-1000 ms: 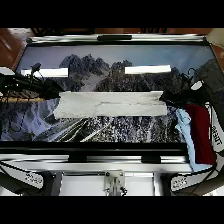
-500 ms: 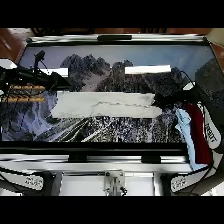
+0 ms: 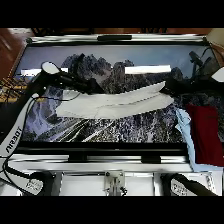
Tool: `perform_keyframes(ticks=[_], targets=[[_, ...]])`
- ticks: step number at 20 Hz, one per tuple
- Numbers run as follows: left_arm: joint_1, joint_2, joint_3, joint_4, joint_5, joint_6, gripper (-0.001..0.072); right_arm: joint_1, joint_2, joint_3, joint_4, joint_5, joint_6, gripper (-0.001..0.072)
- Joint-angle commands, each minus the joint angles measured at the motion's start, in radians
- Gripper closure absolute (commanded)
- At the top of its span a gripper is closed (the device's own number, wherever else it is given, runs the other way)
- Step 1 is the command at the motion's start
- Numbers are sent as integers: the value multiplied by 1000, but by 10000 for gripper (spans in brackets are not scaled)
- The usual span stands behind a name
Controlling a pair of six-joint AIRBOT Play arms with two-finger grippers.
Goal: Fold the shirts.
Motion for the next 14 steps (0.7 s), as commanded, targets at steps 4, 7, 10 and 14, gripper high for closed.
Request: perform_keyframes(ticks=[4, 7, 10, 14], targets=[[-216, -27, -130, -8, 249, -82, 675, 2, 256, 1, -11, 134, 117, 641], [-324, -84, -131, -71, 328, -106, 675, 2, 322, 1, -6, 152, 139, 640], [-436, -156, -107, -194, 411, -102, 675, 2, 366, 1, 22, 154, 147, 640], [-481, -209, -36, -211, 420, -97, 676, 2, 378, 1, 47, 142, 147, 641]])
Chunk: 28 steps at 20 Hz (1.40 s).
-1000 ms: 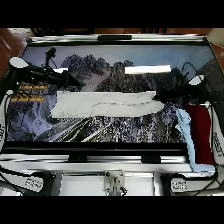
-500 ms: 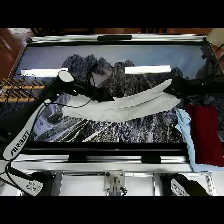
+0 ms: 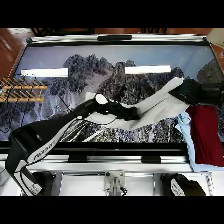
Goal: Fold the shirts.
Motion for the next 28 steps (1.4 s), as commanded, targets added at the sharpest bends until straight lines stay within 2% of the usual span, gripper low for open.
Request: perform_keyframes(ticks=[1, 3, 5, 10, 12, 17, 21, 22, 24, 26, 28], targets=[[-17, -24, 40, -36, 44, 14, 676, 0, 18, 1, 32, -24, 8, 640], [62, 20, 41, 0, 2, 26, 677, 12, 12, 1, 38, -72, 6, 641], [170, 94, 40, 107, -93, 15, 677, 66, -22, 1, 40, -134, 2, 641], [431, 353, 41, 576, -314, -113, 677, 340, -235, 1, 34, -352, -10, 640], [556, 465, 41, 705, -374, -137, 677, 452, -356, 1, 36, -433, -14, 640], [844, 676, 40, 726, -503, -130, 675, 674, -632, 1, 68, -735, -54, 640], [927, 754, 31, 781, -583, -123, 675, 743, -764, 1, 233, -892, -54, 637], [927, 763, 19, 787, -583, -116, 675, 753, -780, 1, 281, -920, -57, 603], [919, 767, -11, 787, -581, -117, 675, 772, -794, 1, 387, -956, -93, 177], [909, 767, -63, 786, -562, -118, 675, 766, -778, 1, 435, -921, -198, 168], [900, 767, -118, 783, -555, -120, 675, 723, -732, 1, 372, -810, -238, 168]])
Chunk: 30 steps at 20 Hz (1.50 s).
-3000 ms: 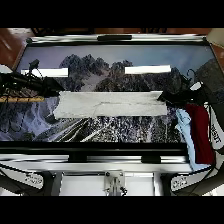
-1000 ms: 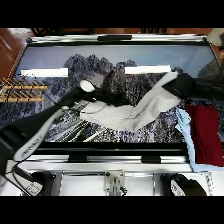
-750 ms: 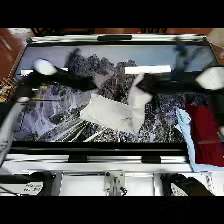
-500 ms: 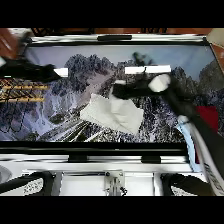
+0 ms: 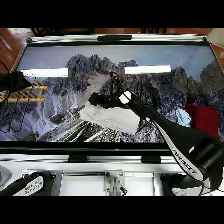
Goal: Fold the shirts.
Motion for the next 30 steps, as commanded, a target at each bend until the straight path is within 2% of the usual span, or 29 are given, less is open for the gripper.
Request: perform_keyframes(ticks=[1, 2, 5, 6, 7, 9, 10, 12, 13, 14, 17, 21, 22, 23, 24, 25, 26, 28, 30], targets=[[-6, 9, -86, 7, 3, 2, 675, -57, 56, 1, -60, 154, -68, 168], [-6, 9, -103, 7, 5, 4, 675, -101, 90, 1, -163, 246, -27, 167], [-5, 9, -116, 7, 20, 23, 675, -269, 184, 0, -628, 624, 155, 168], [-5, 10, -116, 7, 19, 23, 674, -334, 196, -6, -755, 752, 178, 168], [-5, 10, -116, 7, 19, 23, 675, -401, 200, -25, -786, 837, 183, 168], [-5, 9, -116, 7, 19, 23, 674, -530, 200, -112, -671, 869, 185, 168], [-5, 9, -116, 7, 19, 23, 674, -573, 200, -176, -570, 827, 182, 168], [-5, 9, -116, 7, 19, 22, 675, -589, 200, -292, -397, 716, 96, 167], [-5, 9, -116, 7, 19, 22, 674, -578, 197, -344, -318, 658, 38, 55], [-5, 9, -116, 7, 18, 22, 674, -565, 192, -384, -269, 606, -3, 49], [-5, 10, -116, 6, 16, 19, 674, -537, 145, -418, -249, 534, -18, 49], [-5, 10, -116, 6, 16, 19, 674, -537, 95, -418, -55, 448, -95, 52], [-5, 10, -116, 6, 16, 18, 675, -537, 84, -418, -21, 433, -95, 89], [-5, 10, -116, 6, 16, 18, 674, -537, 74, -418, 4, 433, -95, 186], [-5, 10, -116, 6, 16, 18, 675, -537, 68, -418, 21, 440, -100, 360], [-5, 10, -116, 6, 16, 18, 674, -538, 69, -416, 34, 446, -125, 611], [-5, 10, -116, 6, 16, 19, 675, -546, 75, -404, 37, 462, -157, 640], [-5, 10, -116, 6, 16, 19, 674, -578, 117, -350, 25, 488, -233, 640], [-5, 10, -116, 7, 15, 19, 674, -640, 191, -265, -13, 495, -251, 640]])
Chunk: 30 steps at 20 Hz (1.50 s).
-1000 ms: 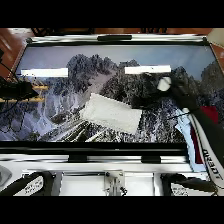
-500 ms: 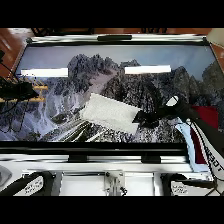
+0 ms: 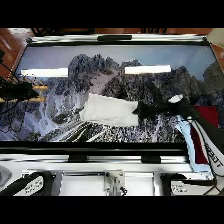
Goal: Fold the shirts.
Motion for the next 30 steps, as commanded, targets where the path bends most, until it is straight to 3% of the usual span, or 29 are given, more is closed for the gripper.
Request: perform_keyframes(ticks=[1, 6, 13, 22, 25, 30], targets=[[-1, 1, 0, 0, 0, 0, 674, -96, 102, 127, -54, 26, -58, 641], [-1, 1, 0, 0, 0, 0, 674, -387, 247, 383, -332, 101, 130, 641], [-1, 1, 0, 0, 1, 3, 674, -692, 276, 457, -420, 315, 211, 641], [-1, 1, 0, 0, -34, 2, 674, -790, 296, 487, -456, 140, 214, 641], [-1, 1, 0, 0, -30, 3, 674, -790, 297, 569, -552, 249, 222, 640], [-1, 3, 0, 0, -31, 5, 674, -790, 296, 576, -751, 582, 252, 640]])
